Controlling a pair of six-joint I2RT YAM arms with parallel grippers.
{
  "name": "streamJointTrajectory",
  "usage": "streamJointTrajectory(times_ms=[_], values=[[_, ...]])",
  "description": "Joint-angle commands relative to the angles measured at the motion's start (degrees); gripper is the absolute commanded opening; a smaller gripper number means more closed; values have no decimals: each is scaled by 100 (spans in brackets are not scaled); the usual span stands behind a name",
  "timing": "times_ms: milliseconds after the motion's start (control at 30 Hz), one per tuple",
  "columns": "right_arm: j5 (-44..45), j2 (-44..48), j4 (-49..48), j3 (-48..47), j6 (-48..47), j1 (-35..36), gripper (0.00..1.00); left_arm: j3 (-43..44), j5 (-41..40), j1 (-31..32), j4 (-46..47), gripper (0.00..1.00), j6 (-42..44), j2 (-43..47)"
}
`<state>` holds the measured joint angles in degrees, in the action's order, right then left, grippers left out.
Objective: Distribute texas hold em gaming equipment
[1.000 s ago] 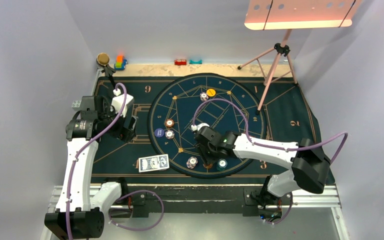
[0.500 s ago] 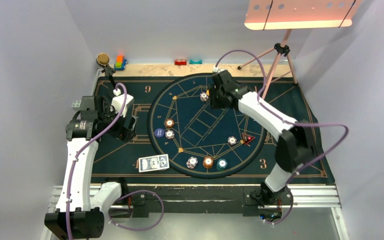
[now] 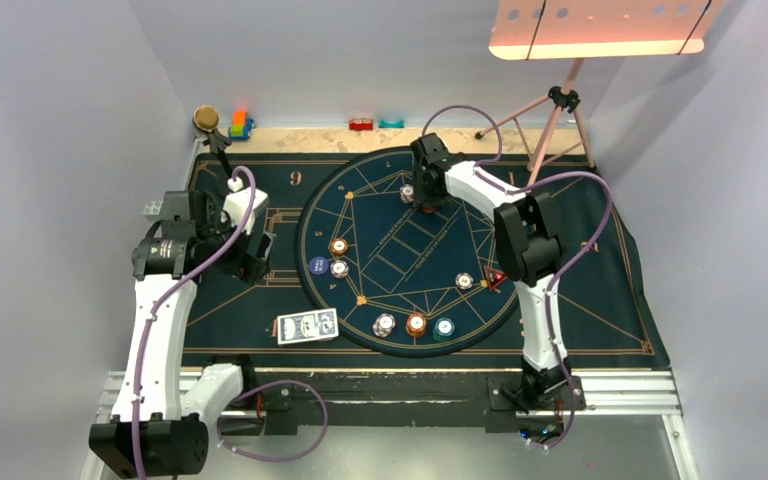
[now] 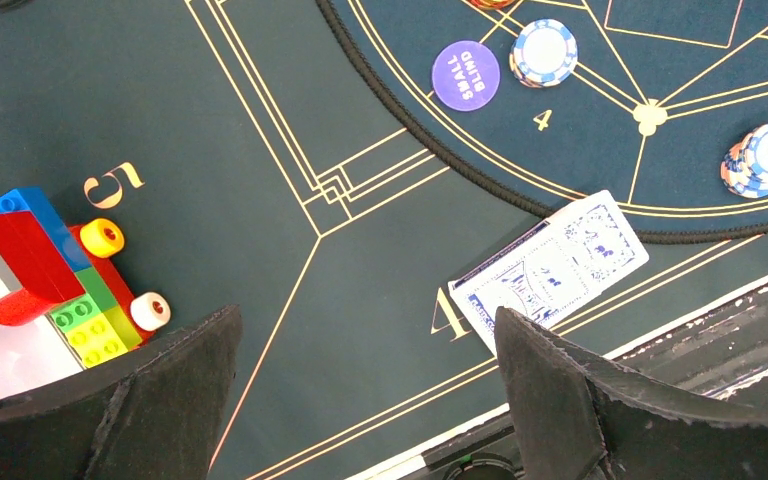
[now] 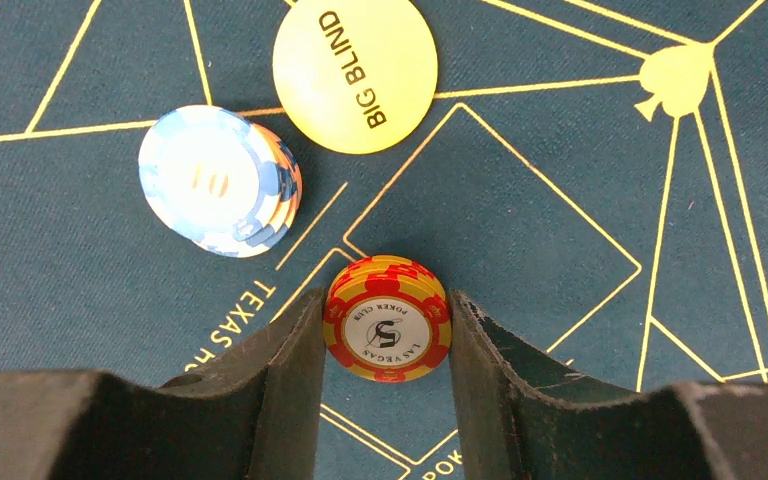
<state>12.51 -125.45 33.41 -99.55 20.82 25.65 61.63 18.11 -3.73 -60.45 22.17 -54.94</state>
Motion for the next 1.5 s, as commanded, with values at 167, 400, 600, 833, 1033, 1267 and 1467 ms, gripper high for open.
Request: streamJointTrajectory(times_ms=[167,400,600,833,1033,1267,1467], values=[[78,-193,131,-461,33,-62,32,113,-1,-27,165,100,95,-16],[117,45,269,-347,98,-61,76,108,0,-23,129,100,93,49],[212,954,496,-164,146,57,89,130,29,-24,64,100,72,102],[390,2746,214,1819,270,1467,91,132,76,-28,-8,100,87,199],[210,3648,52,3410,833,3015,92,122,94,-27,-45,100,112,216],[157,3836,201,3984,1208,3853,92,148,134,-31,-89,100,91,229],[274,3960,248,4282,1256,3913,92,157,119,-30,-100,100,83,224]])
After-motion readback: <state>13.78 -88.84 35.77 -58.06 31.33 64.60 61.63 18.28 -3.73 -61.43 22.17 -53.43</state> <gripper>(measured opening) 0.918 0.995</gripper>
